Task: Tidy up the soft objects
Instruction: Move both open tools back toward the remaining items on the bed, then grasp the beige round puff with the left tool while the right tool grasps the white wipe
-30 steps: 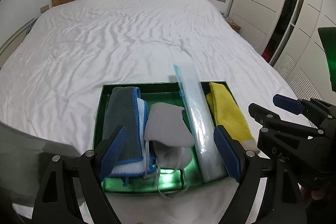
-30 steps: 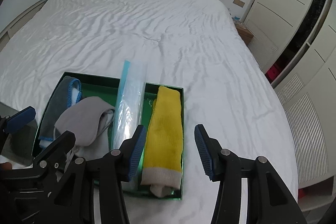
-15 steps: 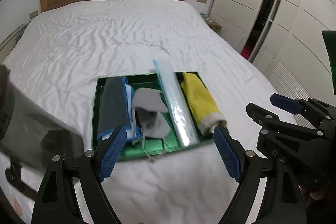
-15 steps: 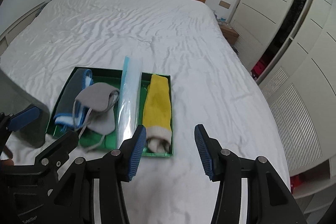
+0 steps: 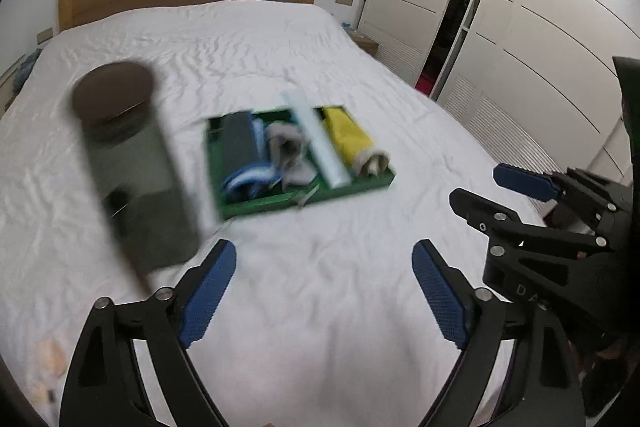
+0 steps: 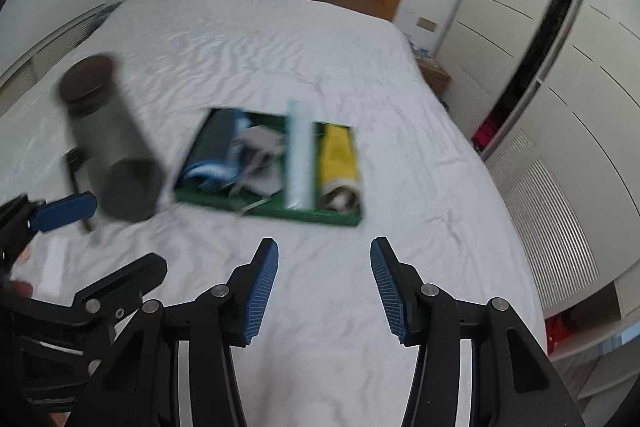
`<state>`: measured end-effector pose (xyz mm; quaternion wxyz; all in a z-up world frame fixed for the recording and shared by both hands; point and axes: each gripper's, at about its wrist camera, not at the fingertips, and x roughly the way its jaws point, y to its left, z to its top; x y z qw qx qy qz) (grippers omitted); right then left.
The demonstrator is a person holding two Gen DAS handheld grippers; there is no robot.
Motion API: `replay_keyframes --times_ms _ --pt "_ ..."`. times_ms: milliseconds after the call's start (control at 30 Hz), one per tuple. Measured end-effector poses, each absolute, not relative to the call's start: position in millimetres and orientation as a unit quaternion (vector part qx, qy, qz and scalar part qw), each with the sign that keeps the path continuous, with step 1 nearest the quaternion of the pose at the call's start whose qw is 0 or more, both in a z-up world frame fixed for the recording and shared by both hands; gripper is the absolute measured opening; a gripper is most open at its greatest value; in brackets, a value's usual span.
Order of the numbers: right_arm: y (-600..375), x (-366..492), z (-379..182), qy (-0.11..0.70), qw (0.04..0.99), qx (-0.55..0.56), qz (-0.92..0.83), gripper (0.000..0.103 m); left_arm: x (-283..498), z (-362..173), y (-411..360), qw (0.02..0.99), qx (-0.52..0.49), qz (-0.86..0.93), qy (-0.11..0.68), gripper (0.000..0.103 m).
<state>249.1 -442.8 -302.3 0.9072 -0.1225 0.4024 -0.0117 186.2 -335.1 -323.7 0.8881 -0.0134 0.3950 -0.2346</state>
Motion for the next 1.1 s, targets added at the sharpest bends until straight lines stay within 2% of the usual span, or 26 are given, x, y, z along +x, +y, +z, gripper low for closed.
replay_keyframes --times_ms 333,567,733,1100 --pt "-276.5 174.4 -330.5 0.443 0.885 -0.087 0.118 0.049 139.3 -351.3 -123.5 0.886 0.04 -0.14 0.44 0.087" --pt "-216.1 192.5 -382.7 0.484 0.855 -0.068 0.173 0.049 141.1 -394.5 -8.2 0.876 0.013 -0.058 0.479 0.087" --pt "-197.7 220.0 -408.9 0.493 0.848 -0.062 0.183 0.049 133.2 -423.2 18.7 0.867 -0.007 -0.05 0.496 0.087" --pt "-173.1 248.9 -440.9 0.499 0.843 -0.071 0.189 0.049 122.3 -468.4 23.6 0.844 0.0 -0.05 0.534 0.087"
